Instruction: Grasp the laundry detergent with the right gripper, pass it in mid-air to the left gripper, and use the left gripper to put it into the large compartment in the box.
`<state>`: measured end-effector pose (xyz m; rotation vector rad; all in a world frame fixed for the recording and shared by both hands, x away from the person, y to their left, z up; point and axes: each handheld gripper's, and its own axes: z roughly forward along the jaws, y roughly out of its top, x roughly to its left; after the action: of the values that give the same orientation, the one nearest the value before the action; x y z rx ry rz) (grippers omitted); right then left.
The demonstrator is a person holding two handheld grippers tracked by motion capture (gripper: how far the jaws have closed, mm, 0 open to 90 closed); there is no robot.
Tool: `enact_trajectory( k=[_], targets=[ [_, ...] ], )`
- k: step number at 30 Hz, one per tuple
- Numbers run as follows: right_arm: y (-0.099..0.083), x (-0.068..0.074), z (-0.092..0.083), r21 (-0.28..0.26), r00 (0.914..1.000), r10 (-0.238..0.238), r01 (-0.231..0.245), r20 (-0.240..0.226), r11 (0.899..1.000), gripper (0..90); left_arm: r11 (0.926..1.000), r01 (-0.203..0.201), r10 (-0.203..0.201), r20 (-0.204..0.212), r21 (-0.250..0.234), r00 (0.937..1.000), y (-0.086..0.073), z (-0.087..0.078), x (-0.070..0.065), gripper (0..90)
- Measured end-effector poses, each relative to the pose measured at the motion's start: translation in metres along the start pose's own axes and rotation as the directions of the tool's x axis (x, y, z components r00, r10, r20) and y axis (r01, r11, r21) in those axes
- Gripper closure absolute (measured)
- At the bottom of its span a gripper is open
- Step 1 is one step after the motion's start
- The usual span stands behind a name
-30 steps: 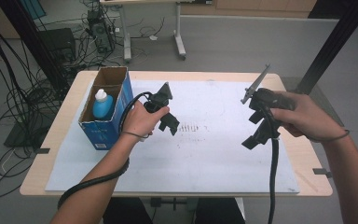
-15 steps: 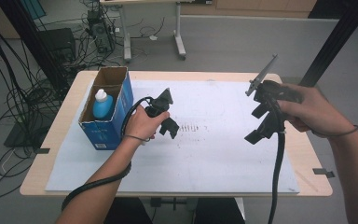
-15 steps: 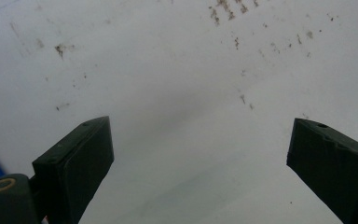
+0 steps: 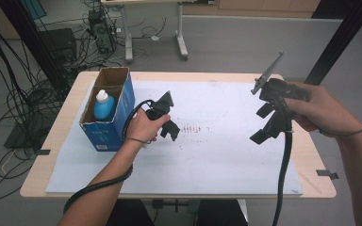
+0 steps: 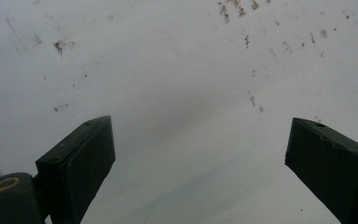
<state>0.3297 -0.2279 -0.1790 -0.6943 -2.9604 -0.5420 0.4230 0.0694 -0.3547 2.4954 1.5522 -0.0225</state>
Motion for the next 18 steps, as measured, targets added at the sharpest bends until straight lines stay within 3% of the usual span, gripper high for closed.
enact_trajectory(
  k=[18],
  targets=[
    [0.0013, 0.0028, 0.0003, -0.013, 0.9998, -0.019, 0.019, -0.010, 1.000, 4.1, 1.0000, 0.001, -0.001, 0.007, 0.010, 1.0000, 0.0000, 0.0036, 0.0018, 8.9]
  ],
)
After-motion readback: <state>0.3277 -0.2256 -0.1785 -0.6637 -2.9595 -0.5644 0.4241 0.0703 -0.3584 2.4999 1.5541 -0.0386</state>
